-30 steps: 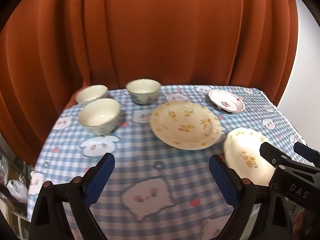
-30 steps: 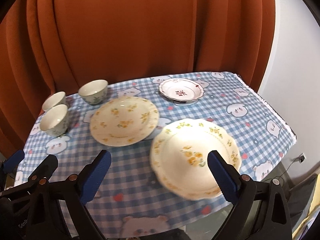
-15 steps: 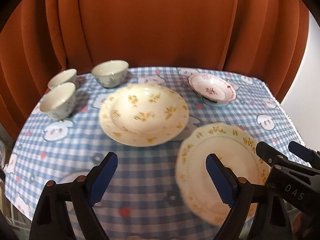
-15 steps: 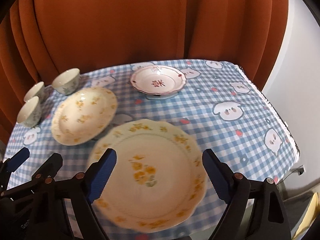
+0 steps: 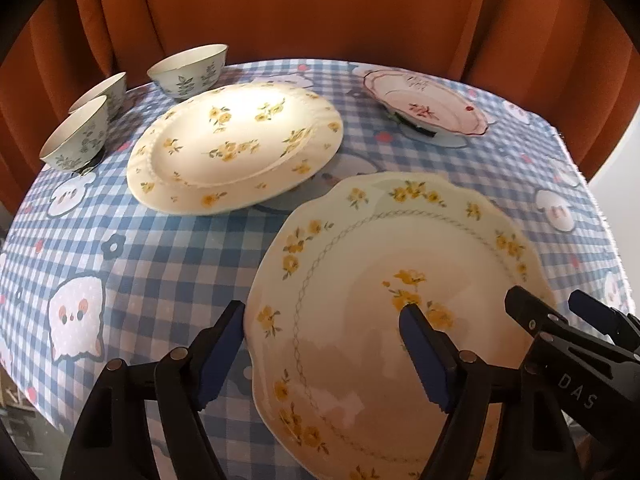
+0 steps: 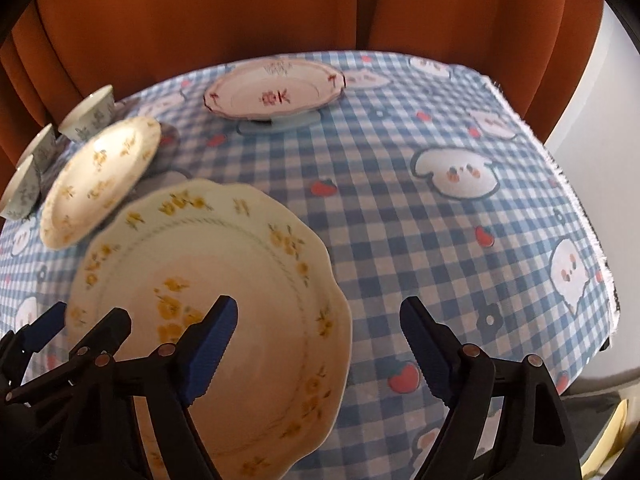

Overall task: Organize plates and bowls
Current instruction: 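Move both grippers to the deep yellow-floral plate and close on its rim, then lift the deep floral plate with both grippers toward the flat floral plate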

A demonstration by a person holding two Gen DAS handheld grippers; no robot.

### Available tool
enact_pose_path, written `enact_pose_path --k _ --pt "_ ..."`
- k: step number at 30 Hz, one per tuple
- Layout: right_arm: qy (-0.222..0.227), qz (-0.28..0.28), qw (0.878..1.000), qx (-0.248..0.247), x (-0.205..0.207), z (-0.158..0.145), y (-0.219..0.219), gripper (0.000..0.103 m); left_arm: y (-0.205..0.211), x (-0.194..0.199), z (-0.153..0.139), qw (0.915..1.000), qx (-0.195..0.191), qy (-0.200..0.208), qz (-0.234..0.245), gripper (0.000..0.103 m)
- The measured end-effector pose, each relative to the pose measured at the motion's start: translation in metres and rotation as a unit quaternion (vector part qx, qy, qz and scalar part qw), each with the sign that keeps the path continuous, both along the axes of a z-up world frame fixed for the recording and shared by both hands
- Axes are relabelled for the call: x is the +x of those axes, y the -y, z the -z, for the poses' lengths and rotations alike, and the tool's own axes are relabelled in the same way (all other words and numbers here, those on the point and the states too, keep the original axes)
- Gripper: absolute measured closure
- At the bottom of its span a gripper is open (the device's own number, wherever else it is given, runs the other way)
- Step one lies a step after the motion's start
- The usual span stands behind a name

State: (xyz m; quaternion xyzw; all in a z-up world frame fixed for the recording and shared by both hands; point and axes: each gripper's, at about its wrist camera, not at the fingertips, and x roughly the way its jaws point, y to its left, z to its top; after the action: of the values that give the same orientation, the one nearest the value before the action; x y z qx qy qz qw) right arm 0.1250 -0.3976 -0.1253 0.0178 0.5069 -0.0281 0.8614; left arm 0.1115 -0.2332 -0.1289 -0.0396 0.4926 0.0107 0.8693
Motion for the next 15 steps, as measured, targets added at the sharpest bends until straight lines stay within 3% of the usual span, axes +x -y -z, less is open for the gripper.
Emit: enact_pose_path --k 6,13,15 --pt "-0.031 -0.029 0.999 0.016 0.010 0.021 -0.003 0.026 -0.001 0.005 0.015 0.9990 -0.009 -0.038 -0.020 0.027" --pt "-0.040 -0.046 0.998 0.034 0.021 0.028 -0.006 0.033 0.000 0.013 0.017 0.9987 0.001 -0.045 -0.026 0.028" --pt "-0.038 -0.053 0.997 0.038 0.026 0.027 -0.007 0.039 0.001 0.017 0.017 0.9986 0.001 -0.045 -0.028 0.028"
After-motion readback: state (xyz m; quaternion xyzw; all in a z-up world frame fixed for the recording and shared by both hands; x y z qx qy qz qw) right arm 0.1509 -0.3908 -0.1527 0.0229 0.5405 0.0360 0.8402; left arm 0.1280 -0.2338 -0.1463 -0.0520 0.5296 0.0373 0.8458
